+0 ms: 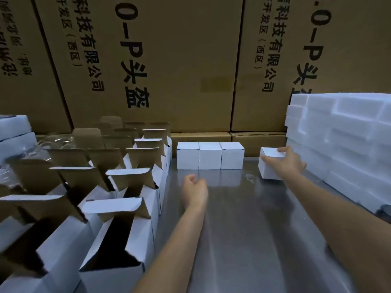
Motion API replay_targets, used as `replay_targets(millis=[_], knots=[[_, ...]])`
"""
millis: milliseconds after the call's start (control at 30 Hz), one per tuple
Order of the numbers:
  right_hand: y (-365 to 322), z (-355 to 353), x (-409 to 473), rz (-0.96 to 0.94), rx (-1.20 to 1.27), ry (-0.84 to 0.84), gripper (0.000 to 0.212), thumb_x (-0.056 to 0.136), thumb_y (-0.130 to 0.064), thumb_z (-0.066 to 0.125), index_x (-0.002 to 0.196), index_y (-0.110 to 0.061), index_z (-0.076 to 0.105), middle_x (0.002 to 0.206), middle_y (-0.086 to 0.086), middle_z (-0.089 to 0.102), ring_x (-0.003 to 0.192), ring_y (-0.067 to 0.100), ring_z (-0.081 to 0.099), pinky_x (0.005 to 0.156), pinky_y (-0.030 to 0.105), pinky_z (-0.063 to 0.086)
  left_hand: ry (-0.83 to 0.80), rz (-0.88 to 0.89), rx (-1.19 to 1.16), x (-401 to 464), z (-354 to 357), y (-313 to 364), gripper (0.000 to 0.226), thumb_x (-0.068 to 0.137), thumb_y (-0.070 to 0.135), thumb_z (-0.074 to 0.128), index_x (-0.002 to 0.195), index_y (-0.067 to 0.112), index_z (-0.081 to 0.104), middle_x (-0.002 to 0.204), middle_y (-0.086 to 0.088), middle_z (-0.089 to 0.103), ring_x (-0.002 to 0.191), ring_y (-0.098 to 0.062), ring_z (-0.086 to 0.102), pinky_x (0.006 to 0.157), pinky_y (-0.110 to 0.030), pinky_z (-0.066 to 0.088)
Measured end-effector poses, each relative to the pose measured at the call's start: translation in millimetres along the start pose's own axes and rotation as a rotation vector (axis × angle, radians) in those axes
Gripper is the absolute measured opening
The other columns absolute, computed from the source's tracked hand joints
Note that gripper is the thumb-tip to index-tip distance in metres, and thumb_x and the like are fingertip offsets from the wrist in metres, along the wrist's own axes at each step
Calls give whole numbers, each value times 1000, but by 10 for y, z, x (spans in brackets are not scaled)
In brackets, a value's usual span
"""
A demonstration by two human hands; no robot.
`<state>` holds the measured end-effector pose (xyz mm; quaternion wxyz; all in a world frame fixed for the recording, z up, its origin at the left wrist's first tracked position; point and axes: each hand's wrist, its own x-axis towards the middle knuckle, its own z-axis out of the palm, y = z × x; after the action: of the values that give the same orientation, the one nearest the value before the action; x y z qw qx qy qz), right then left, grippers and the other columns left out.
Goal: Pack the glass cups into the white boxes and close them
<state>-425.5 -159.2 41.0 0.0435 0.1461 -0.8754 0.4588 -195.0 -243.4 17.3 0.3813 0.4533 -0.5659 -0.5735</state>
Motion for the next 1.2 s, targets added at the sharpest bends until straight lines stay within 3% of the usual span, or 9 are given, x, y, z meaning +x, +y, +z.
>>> replay_targets(millis=[100,200,267,367,500,700,900,1033,1200], knots=[[109,137,135,-88,-85,-37,69,76,-61,67,132,-24,51,136,11,45,124,35,40,95,42,40,16,9,24,169,95,-1,41,95,13,46,136,15,43,131,-6,53,111,-24,53,84,-27,38],[78,282,251,-76,-104,-94,62,85,-66,49,137,-33,46,147,11,25,133,35,24,104,49,32,-2,71,90,230,181,-48,44,93,10,47,136,14,43,137,-4,50,121,-23,49,95,-27,37],[-18,387,317,-19,-51,-133,50,92,-61,36,136,-37,45,147,9,18,133,35,18,107,47,24,1,133,144,235,234,-86,43,92,9,48,134,14,45,138,-1,49,124,-20,48,100,-28,36],[-125,526,392,-31,-45,-215,44,96,-46,27,135,-35,46,148,11,19,133,31,19,107,41,20,16,181,179,231,269,-115,42,91,12,48,133,15,46,138,3,48,121,-18,49,95,-26,37],[-170,616,415,-36,-25,-231,43,96,-42,27,135,-38,45,150,5,19,131,34,22,98,39,25,52,209,168,249,261,-140,42,90,11,50,131,16,46,137,3,49,118,-19,52,96,-29,41],[-171,574,352,-62,-47,-250,50,98,-48,26,146,-34,30,156,4,16,138,37,15,110,48,19,5,274,173,188,226,-164,45,87,11,54,130,18,46,134,5,49,119,-16,51,94,-25,39],[-198,428,58,23,65,-167,58,100,-47,30,150,-21,17,155,11,15,138,39,25,110,48,25,-77,315,125,-14,119,-179,30,86,6,56,114,17,57,118,4,57,111,-13,54,89,-20,39],[-269,275,-390,122,105,-195,58,100,-39,35,146,-9,19,150,17,22,133,38,30,105,43,29,-145,291,131,-297,1,-190,24,87,3,55,107,14,64,107,0,65,100,-13,59,83,-15,39],[-309,-86,-1156,48,7,-282,50,95,-24,42,139,-3,33,144,20,35,130,38,38,102,39,35,-198,307,188,-838,-264,-219,22,88,0,54,103,8,68,102,-4,68,91,-11,58,82,-17,41]])
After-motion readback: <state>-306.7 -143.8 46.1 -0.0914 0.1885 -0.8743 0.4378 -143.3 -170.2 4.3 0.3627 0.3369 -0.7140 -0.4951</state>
